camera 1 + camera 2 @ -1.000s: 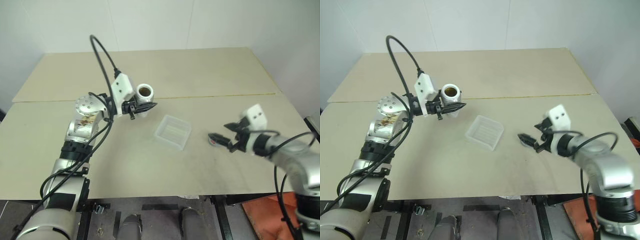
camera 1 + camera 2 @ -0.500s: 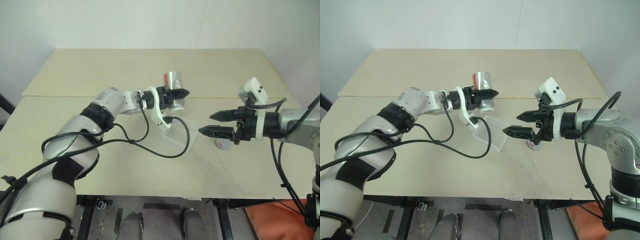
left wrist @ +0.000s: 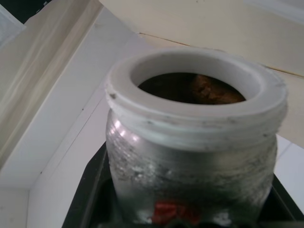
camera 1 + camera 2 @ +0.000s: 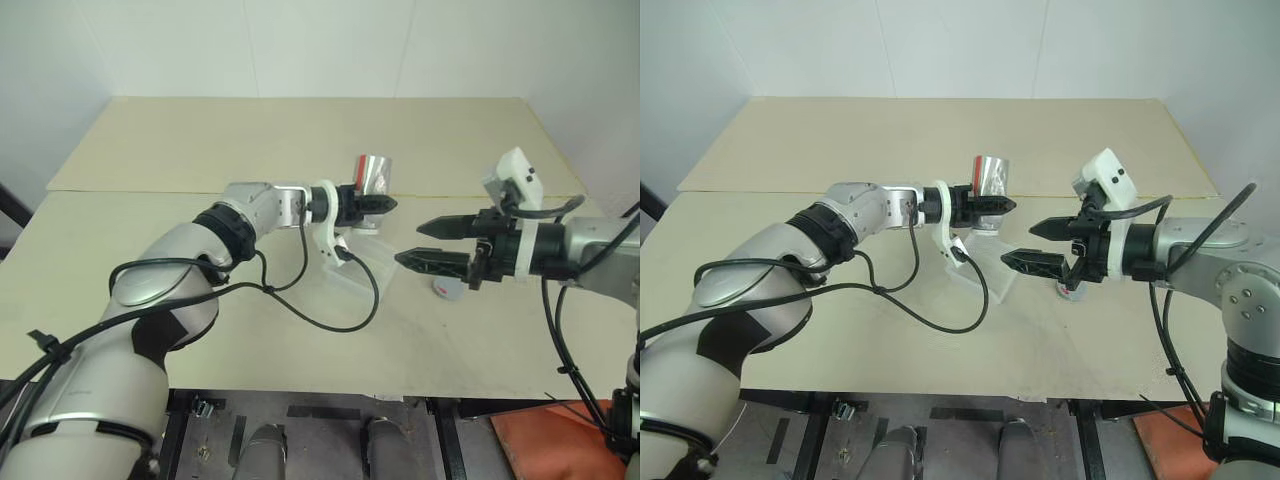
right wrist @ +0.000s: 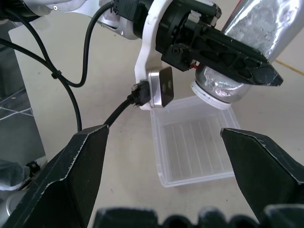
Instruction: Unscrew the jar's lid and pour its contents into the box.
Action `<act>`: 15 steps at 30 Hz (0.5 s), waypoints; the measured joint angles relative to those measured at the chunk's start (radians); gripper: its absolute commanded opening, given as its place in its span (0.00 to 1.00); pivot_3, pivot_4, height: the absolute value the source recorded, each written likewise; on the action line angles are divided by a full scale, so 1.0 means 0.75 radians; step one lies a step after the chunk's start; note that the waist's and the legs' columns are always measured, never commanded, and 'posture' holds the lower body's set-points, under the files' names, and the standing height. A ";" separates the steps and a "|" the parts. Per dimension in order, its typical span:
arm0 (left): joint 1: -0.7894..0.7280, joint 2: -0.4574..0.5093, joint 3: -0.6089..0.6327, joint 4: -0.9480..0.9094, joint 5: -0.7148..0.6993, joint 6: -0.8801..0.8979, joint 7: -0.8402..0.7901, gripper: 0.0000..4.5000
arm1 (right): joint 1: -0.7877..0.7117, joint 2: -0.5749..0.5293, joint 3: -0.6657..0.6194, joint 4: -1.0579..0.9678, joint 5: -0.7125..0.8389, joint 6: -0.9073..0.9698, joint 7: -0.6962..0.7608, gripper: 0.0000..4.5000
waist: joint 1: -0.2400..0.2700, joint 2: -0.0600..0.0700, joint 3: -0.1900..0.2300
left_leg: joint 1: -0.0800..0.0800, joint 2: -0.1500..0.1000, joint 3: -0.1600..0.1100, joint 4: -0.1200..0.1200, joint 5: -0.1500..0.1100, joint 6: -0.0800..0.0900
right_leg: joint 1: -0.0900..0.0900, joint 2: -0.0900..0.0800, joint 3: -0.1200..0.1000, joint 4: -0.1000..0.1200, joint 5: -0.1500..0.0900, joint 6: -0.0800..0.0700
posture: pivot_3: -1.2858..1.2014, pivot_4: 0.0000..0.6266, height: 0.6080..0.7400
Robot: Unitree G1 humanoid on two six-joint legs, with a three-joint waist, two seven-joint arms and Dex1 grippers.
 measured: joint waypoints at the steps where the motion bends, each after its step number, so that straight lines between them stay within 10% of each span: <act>1: 0.001 0.003 0.001 0.000 -0.007 -0.004 0.000 0.43 | 0.007 0.000 -0.001 -0.004 0.007 0.000 -0.005 0.99 | 0.000 0.000 0.000 | 0.000 0.000 0.000 0.000 0.000 0.000 | 0.000 0.000 0.000 0.000 0.000 0.000 | 0.52 0.24 1.00; 11: 0.247 0.056 0.556 -0.023 -0.895 -0.223 -0.635 0.43 | 0.046 -0.034 -0.004 -0.021 0.028 -0.037 -0.017 0.99 | -0.010 0.000 0.000 | 0.001 0.001 0.000 0.000 0.002 -0.004 | 0.000 0.000 0.000 0.000 0.000 0.000 | 0.52 0.24 1.00; 15: 0.426 -0.083 0.996 -0.215 -1.603 0.302 -1.243 0.43 | 0.047 -0.039 -0.005 -0.015 0.022 -0.070 -0.017 0.99 | -0.013 0.001 -0.001 | 0.000 0.001 0.000 0.001 0.002 -0.004 | 0.001 -0.001 -0.001 0.002 0.000 0.000 | 0.52 0.24 1.00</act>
